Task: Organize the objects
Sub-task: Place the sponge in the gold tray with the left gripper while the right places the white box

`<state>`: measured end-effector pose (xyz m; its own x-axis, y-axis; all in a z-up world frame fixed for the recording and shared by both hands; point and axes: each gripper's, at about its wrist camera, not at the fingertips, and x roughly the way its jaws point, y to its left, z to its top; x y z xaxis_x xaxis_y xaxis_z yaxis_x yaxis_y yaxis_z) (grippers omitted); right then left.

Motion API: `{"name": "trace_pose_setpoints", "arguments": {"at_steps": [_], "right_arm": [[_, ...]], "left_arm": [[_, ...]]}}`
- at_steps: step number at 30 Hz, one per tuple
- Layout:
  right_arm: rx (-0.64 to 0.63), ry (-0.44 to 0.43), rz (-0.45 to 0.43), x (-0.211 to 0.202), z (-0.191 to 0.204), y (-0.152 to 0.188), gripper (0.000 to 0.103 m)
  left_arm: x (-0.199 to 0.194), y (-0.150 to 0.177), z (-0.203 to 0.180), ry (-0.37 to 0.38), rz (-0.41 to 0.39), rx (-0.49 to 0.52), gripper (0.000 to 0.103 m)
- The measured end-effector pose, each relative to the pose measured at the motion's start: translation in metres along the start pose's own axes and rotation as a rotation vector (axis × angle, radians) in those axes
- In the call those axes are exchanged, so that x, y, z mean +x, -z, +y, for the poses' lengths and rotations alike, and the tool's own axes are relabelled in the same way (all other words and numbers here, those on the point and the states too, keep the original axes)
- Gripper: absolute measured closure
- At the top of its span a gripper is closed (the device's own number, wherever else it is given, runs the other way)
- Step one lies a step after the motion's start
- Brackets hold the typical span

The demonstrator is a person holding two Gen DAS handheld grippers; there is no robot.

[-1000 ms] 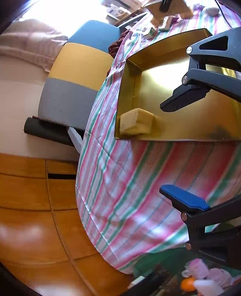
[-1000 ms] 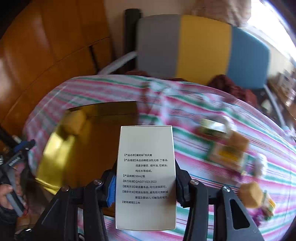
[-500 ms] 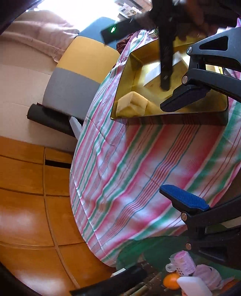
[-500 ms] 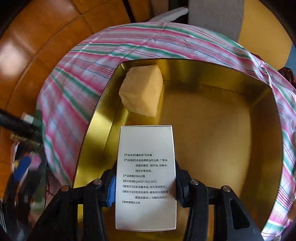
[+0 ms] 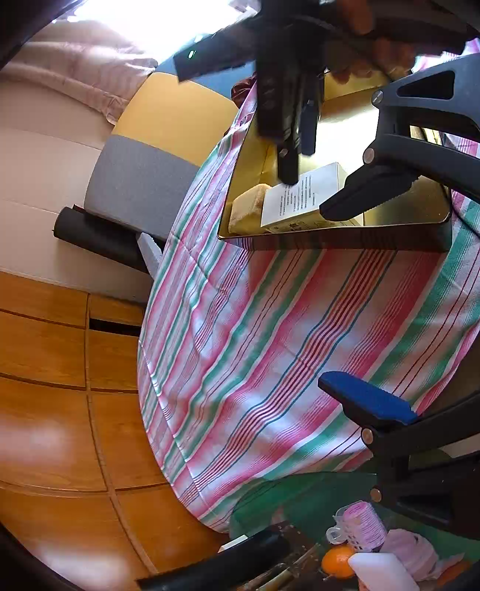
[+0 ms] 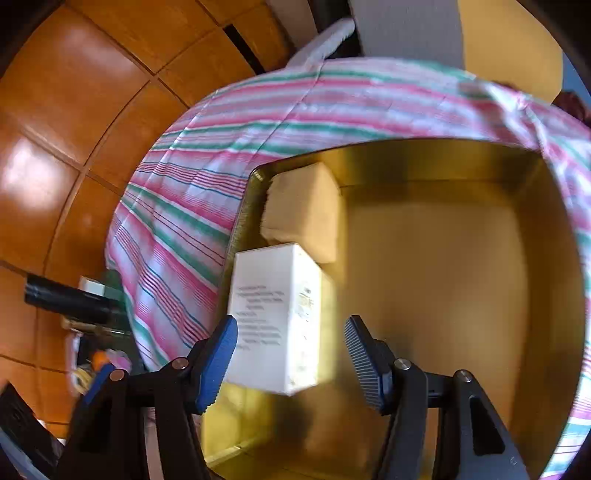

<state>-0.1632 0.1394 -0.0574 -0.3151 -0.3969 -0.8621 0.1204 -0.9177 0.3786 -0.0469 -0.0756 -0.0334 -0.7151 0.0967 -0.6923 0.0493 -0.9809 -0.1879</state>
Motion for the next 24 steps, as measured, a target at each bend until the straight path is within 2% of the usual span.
{"name": "trace_pose_setpoints", "arguments": {"at_steps": [10,16,24], "right_arm": [[-0.157,0.194,-0.154,-0.04,0.003,0.035,0.042],[-0.193,0.303,-0.243,-0.062,-0.007,0.056,0.042],[-0.179,0.376,-0.324,-0.094,-0.035,0.084,0.041]], "left_arm": [[-0.012,0.0,-0.03,0.026,-0.019,0.082,0.018],[-0.021,0.002,-0.045,0.036,-0.035,0.134,0.015],[-0.025,0.008,-0.07,0.063,-0.027,0.196,0.015]]}}
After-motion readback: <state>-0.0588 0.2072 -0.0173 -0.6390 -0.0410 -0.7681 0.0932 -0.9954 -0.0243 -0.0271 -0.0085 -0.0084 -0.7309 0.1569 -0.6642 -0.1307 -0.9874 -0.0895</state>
